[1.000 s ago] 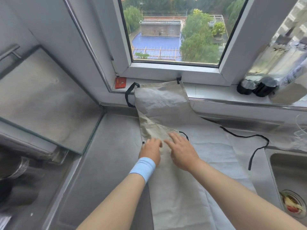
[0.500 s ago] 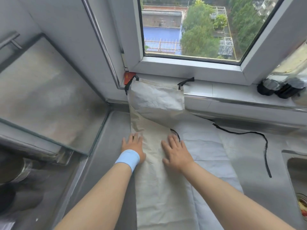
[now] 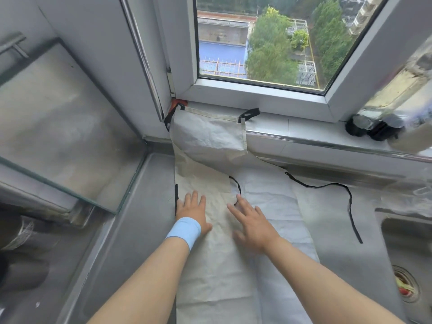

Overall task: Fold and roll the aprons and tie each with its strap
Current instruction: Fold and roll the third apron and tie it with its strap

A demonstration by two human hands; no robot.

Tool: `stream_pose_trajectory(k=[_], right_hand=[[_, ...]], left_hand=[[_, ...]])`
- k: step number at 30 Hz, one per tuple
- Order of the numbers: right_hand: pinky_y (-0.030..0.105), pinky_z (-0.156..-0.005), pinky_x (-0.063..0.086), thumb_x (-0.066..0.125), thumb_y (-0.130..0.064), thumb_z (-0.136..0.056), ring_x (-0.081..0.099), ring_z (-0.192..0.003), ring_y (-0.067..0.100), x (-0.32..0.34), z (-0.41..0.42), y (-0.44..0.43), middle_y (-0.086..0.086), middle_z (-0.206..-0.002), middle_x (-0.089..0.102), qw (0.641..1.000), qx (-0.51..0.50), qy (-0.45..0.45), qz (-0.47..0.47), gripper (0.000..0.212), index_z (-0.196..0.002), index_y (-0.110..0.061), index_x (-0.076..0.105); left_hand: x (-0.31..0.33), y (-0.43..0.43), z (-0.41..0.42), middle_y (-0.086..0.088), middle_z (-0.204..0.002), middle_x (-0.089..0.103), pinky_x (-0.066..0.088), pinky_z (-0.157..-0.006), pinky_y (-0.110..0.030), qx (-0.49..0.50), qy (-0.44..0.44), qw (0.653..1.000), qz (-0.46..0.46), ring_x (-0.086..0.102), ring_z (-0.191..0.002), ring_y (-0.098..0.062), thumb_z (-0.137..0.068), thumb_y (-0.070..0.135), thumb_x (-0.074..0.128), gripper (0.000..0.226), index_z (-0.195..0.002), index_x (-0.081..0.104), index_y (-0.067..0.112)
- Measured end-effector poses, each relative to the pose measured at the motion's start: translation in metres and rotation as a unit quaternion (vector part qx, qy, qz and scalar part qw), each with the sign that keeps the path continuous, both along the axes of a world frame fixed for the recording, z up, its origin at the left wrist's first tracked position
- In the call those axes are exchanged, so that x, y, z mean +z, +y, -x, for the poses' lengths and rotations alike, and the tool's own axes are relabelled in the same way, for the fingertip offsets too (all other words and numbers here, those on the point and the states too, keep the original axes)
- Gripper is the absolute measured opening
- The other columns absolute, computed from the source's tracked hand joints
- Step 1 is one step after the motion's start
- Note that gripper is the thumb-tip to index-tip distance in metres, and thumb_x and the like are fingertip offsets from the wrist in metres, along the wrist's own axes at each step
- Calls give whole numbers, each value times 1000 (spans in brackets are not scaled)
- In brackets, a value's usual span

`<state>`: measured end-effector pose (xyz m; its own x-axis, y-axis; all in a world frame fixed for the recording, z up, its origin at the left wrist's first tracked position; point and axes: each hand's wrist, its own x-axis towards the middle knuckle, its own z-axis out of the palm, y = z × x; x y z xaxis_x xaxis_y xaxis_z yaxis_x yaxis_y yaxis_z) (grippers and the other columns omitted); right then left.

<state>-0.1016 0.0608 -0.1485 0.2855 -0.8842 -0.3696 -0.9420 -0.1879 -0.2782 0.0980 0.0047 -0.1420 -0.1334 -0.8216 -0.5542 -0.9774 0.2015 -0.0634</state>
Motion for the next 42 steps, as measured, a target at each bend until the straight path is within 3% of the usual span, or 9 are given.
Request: stream_pose_trajectory(k=[5, 8, 11, 21, 27, 30, 33, 36, 42], right_hand=[[51, -118, 14, 49, -35, -96, -1, -152, 24, 11, 44, 30, 5, -164, -8, 992, -117, 50, 19, 68, -155, -28, 15], [50, -115, 23, 51, -42, -95, 3, -150, 26, 17, 70, 54, 8, -164, -5, 978, -196, 69, -23, 71, -155, -27, 14], [47, -103, 36, 54, -41, -91, 23, -140, 28, 22, 90, 83, 11, -155, 17, 958, -282, 52, -19, 69, -150, -24, 24], [41, -84, 46, 71, -42, -66, 40, -118, 30, 12, 103, 156, 8, -125, 33, 897, -437, -17, -68, 87, -134, -18, 24], [37, -91, 38, 54, -41, -76, 61, -104, 26, 10, 117, 167, 1, -105, 66, 903, -420, 32, -82, 39, -107, -18, 54], [36, -85, 40, 50, -44, -76, 61, -87, 24, 18, 118, 170, -2, -86, 66, 892, -431, -59, -120, 28, -80, -19, 61], [29, -59, 36, 60, -29, -71, 50, -61, 18, 46, 110, 165, -3, -63, 52, 870, -434, -203, -120, 21, -60, -19, 45], [24, -53, 36, 68, -20, -78, 52, -60, 15, 81, 95, 152, 0, -69, 56, 864, -412, -257, -134, 10, -73, -13, 62], [27, -58, 39, 75, -29, -72, 54, -66, 16, 119, 28, 139, 1, -76, 57, 919, -278, -249, -125, 33, -92, -3, 66]], left_hand=[[12, 41, 27, -3, -143, 32, 30, -105, -37, -41, 111, 990, 77, 30, -132, -24, -88, 35, 54, 53, -137, 37, 25], [20, 70, 56, -2, -130, 40, 36, -96, -35, -36, 146, 986, 65, 39, -123, -23, -88, 30, 54, 41, -128, 45, 27], [26, 103, 89, -3, -128, 42, 39, -94, -38, -21, 153, 987, 30, 43, -122, -24, -88, 35, 54, 39, -125, 45, 27], [16, 190, 122, -4, -134, 30, 45, -90, -40, -7, 101, 995, -20, 30, -123, -29, -70, 57, 62, 74, -133, 34, 30], [22, 200, 117, -5, -151, 18, 34, -107, -41, -21, 102, 992, -65, 15, -138, -30, -71, 60, 65, 95, -149, 20, 29], [23, 206, 113, -4, -154, 13, 27, -113, -41, -22, 122, 989, -75, 10, -140, -29, -73, 61, 64, 97, -151, 16, 30], [24, 208, 103, -1, -157, 14, 21, -117, -40, 4, 179, 979, -101, 10, -143, -28, -77, 56, 64, 97, -154, 10, 32], [39, 203, 88, -2, -157, 25, 25, -117, -36, 106, 322, 931, -135, 26, -143, -23, -79, 48, 68, 87, -151, 24, 30], [103, 191, 46, -7, -131, 53, 54, -88, -48, 371, 544, 714, -239, 61, -107, -29, -96, 47, 49, 43, -132, 50, 24]])
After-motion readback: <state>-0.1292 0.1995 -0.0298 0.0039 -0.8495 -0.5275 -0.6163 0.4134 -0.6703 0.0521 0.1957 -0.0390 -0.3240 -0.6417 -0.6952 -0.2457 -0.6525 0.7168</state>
